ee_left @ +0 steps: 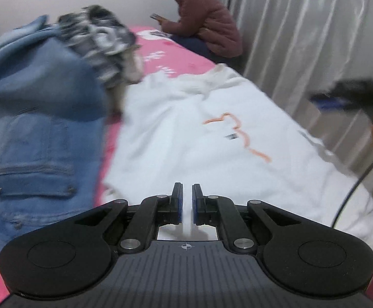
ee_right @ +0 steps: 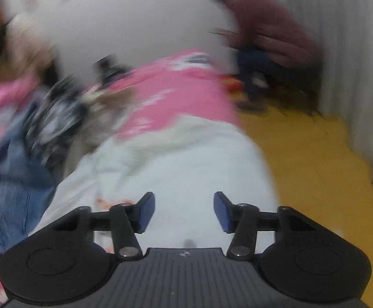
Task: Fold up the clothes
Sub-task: 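Grasp the sweatshirt sleeve cuff with the right gripper and lift it up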
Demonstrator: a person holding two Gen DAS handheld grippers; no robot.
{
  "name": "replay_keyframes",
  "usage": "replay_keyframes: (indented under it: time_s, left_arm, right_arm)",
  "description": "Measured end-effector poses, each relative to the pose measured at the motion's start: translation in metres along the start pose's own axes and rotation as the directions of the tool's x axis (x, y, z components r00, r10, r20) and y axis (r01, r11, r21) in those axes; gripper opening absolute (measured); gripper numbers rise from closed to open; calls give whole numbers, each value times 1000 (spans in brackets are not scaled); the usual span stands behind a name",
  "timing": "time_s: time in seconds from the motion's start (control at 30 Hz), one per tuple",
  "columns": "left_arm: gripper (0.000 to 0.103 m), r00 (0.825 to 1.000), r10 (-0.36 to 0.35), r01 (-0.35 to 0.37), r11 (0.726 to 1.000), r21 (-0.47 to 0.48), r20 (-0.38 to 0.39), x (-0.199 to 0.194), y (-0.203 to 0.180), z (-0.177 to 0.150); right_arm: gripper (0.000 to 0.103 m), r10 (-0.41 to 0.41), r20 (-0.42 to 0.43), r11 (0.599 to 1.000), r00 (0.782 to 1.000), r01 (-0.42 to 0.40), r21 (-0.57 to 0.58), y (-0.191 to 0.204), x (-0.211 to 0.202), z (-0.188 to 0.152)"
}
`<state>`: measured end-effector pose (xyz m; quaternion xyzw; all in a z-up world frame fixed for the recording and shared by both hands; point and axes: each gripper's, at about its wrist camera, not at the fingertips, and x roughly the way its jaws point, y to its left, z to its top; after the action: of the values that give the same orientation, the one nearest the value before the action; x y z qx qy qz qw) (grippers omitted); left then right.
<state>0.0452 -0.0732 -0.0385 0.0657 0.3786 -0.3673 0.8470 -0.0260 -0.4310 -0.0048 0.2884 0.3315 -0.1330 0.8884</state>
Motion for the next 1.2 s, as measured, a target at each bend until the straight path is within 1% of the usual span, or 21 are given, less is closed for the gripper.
replay_keyframes:
  time_s: [0.03,0.07,0.1,0.13,0.2,0.23,0.27,0.33,0.43,0.57,0.63,0.7,0.73,0.8,0.87,0.93,0.97,1.0,1.03,1.13,1.2]
  left_arm:
    - [8,1000,-26,25,1000,-16,-12,4,-8,6]
    - [15,999,-49,49,998,-29,-21,7,-15,14]
    - [21,997,-76,75,996,-40,-29,11,-27,24]
    - [21,994,-107,105,993,-44,-38,14,-38,34]
    - [27,979,-186,184,983,-28,-83,30,-63,62]
    - [30,971,-212,212,977,-11,-111,37,-76,76]
    - [34,964,-228,231,973,11,-139,42,-90,89]
    - [35,954,-225,245,966,85,-196,57,-123,119]
    - [48,944,-142,219,945,243,-297,86,-172,152]
    - [52,925,22,164,879,449,-380,142,-230,175]
    - [53,909,81,148,855,497,-410,178,-252,180]
    - [53,893,131,129,842,524,-430,214,-269,182]
    - [53,886,148,125,836,534,-439,231,-275,183]
    - [53,878,180,117,817,564,-443,261,-287,183]
    - [54,858,216,120,797,593,-465,292,-296,180]
    - [54,839,252,87,812,577,-482,315,-295,179]
    - [54,832,260,70,826,559,-489,324,-293,178]
    - [54,830,255,68,837,543,-497,328,-293,176]
    - [54,828,246,72,846,529,-505,332,-292,174]
    - [54,827,219,117,833,540,-517,332,-297,163]
    - [54,828,212,139,819,557,-519,331,-298,158]
  right_arm:
    - [70,4,-9,992,1000,-3,128,-28,-15,-4]
    - [73,51,9,942,999,-51,331,-66,-30,-17]
    - [73,104,71,846,992,-126,517,-105,-44,-35]
    - [73,115,125,760,985,-168,628,-134,-53,-53]
    - [74,58,162,653,985,-160,740,-170,-63,-77]
    - [75,34,177,612,984,-161,775,-184,-63,-87]
    - [76,45,183,569,982,-175,803,-200,-56,-94]
    - [80,101,192,475,976,-217,853,-226,-31,-106]
    - [80,191,174,291,966,-225,930,-255,24,-134]
    - [82,270,173,90,947,-204,975,-266,80,-171]
    - [84,294,187,-6,937,-194,981,-271,104,-186]
    - [84,285,211,-118,935,-184,976,-278,123,-200]
    - [84,279,221,-159,934,-182,970,-282,129,-206]
    - [86,275,221,-208,936,-167,964,-283,144,-214]
    - [91,291,202,-240,935,-133,962,-283,161,-222]
    - [92,318,186,-293,930,-90,952,-282,180,-232]
    - [92,327,189,-336,926,-73,939,-281,191,-240]
    - [93,322,193,-367,927,-66,928,-281,200,-246]
    - [93,318,189,-378,929,-58,924,-280,208,-250]
    - [92,325,189,-404,927,-44,914,-278,229,-256]
    - [79,292,203,-439,935,-58,897,-280,238,-259]
